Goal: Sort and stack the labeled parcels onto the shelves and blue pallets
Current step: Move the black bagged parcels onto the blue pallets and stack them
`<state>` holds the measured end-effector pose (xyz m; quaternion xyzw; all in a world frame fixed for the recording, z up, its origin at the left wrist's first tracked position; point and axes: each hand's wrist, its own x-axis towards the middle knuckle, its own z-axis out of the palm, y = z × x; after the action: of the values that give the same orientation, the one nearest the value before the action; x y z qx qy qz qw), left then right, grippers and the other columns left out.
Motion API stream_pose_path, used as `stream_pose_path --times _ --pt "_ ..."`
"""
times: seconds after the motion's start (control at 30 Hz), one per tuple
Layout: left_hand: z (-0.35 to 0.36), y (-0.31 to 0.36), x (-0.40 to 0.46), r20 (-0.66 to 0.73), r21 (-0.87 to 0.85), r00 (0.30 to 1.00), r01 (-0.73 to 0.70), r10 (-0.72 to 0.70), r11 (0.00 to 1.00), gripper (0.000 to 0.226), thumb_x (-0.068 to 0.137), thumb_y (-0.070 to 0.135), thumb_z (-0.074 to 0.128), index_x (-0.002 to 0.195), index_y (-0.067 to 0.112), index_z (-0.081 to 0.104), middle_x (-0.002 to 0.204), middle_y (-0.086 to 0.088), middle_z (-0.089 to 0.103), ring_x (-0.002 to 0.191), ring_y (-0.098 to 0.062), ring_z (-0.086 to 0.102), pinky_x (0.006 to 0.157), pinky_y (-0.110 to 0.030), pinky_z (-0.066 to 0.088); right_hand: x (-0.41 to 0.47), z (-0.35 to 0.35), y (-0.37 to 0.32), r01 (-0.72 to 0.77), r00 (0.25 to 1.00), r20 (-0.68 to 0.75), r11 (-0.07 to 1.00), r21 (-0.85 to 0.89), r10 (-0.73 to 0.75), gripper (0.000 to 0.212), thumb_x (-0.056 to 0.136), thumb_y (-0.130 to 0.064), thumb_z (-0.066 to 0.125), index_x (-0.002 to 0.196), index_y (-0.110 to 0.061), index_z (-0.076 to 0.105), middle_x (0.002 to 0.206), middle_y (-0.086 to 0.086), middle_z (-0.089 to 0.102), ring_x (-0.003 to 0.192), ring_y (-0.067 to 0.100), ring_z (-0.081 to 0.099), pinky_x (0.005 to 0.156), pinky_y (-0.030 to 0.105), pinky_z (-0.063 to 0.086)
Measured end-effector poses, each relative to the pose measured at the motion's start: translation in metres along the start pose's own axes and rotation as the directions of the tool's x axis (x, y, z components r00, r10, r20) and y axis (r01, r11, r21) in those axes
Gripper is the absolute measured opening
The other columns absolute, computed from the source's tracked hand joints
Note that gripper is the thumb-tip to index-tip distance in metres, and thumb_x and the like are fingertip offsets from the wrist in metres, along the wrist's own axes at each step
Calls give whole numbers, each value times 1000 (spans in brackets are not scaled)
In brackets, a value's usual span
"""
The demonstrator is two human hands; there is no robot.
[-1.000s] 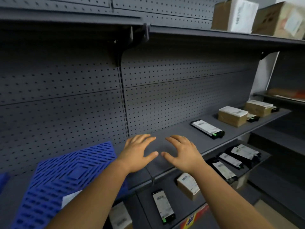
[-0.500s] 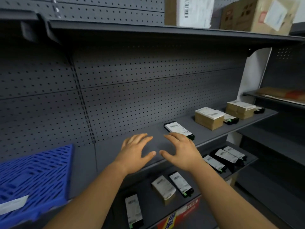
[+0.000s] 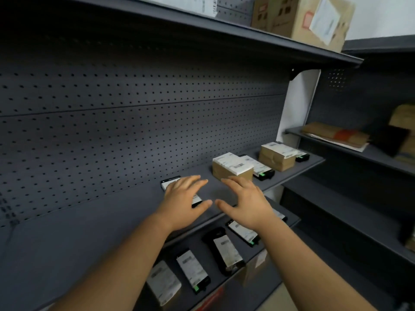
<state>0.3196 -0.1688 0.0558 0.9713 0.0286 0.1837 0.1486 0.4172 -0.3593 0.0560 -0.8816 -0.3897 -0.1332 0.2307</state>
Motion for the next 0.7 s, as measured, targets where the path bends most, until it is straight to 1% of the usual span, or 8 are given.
stream_pose_path --times 0.07,0.13,0.23,0.3,0.37,0.5,0.6,0.7 --pt "10 7 22 1 3 1000 -11 11 1000 79 78 76 23 147 38 31 155 13 25 143 -8 16 118 -39 13 10 -3 20 -1 1000 -21 1000 -2 1 76 77 -72 39 140 -29 46 140 -7 47 130 16 39 106 42 36" --pt "20 14 38 10 10 1000 -17 17 1000 77 80 76 24 147 39 30 155 14 24 143 -8 15 118 -38 12 18 -3 38 -1 1000 -23 1000 1 1 77 76 -71 39 140 -29 47 140 -6 47 130 17 39 107 42 35" --pt "31 24 56 33 29 999 -21 20 999 68 87 70 35 147 38 29 156 14 22 143 -7 13 116 -32 8 29 -3 61 15 1000 -25 1000 10 -15 79 75 -72 37 139 -28 47 141 -6 46 132 17 38 109 43 33" --pt "35 29 69 31 37 999 -22 21 999 64 91 65 41 148 38 28 156 14 22 143 -7 12 116 -32 9 40 -4 76 35 999 -21 999 17 -35 79 75 -74 36 140 -29 46 143 -7 44 133 16 35 110 41 31" --pt "39 34 84 18 52 1000 -14 13 999 63 92 63 42 148 38 28 156 14 21 143 -7 12 116 -34 9 53 -7 92 63 997 -37 998 28 -62 78 76 -73 38 139 -30 46 143 -7 44 135 15 35 111 42 30" --pt "52 47 111 -3 98 999 33 -33 995 62 92 61 43 148 38 27 155 15 22 143 -7 13 115 -34 8 71 -12 130 102 994 -34 994 48 -101 79 74 -73 37 140 -31 45 146 -7 42 137 14 32 114 39 26" --pt "68 69 132 14 123 997 78 -81 989 62 92 62 43 148 40 26 156 14 21 144 -8 11 116 -34 8 81 -17 167 136 990 -33 988 71 -134 76 76 -72 40 140 -30 46 144 -6 43 136 15 33 111 43 30" --pt "79 92 157 10 123 992 122 -125 985 62 92 63 41 147 41 26 157 15 19 144 -8 10 117 -33 6 90 -27 204 172 985 -41 982 82 -169 75 78 -70 41 139 -28 47 141 -5 46 132 17 38 108 42 34"
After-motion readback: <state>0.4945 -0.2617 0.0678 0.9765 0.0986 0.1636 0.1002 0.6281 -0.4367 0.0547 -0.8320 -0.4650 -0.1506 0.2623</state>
